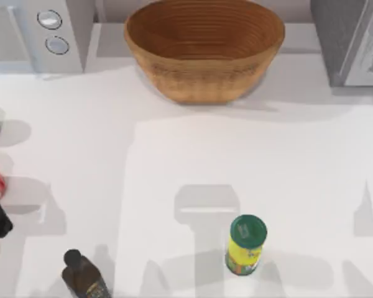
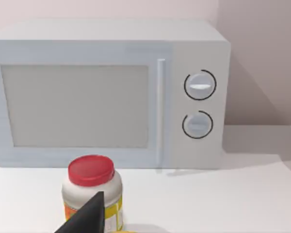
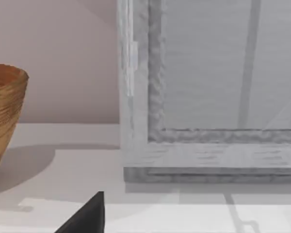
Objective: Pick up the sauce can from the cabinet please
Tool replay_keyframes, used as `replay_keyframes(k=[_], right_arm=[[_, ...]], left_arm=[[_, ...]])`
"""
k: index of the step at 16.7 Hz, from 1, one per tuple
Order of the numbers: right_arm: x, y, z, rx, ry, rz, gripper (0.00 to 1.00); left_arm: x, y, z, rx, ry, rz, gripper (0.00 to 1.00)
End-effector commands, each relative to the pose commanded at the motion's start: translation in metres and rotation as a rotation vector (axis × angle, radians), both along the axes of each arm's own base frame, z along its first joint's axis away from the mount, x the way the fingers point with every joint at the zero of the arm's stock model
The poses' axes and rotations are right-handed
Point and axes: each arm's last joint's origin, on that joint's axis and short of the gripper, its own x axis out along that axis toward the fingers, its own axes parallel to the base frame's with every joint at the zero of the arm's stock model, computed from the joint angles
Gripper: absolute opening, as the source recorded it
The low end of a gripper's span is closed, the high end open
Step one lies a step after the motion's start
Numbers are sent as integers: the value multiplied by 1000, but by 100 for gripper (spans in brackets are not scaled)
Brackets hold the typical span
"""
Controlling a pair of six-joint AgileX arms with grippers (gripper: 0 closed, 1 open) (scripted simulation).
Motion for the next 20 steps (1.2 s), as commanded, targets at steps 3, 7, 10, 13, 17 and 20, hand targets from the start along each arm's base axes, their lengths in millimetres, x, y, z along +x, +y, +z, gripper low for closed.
replay_keyframes(k=[3,7,10,13,17,20], right_arm=[[0,0,3,0,0,-2,100],[0,1,41,1,7,-11,100],[6,3,94,0,13,-11,100],[23,8,157,-2,22,-7,100],[60,18,238,-5,31,-1,100],[93,28,288,-6,27,2,100]], left_arm=[[0,0,0,0,0,0,100],[0,0,0,0,0,0,100],[0,0,0,0,0,0,100],[0,0,0,0,0,0,100],[0,0,0,0,0,0,100],[0,0,0,0,0,0,100]])
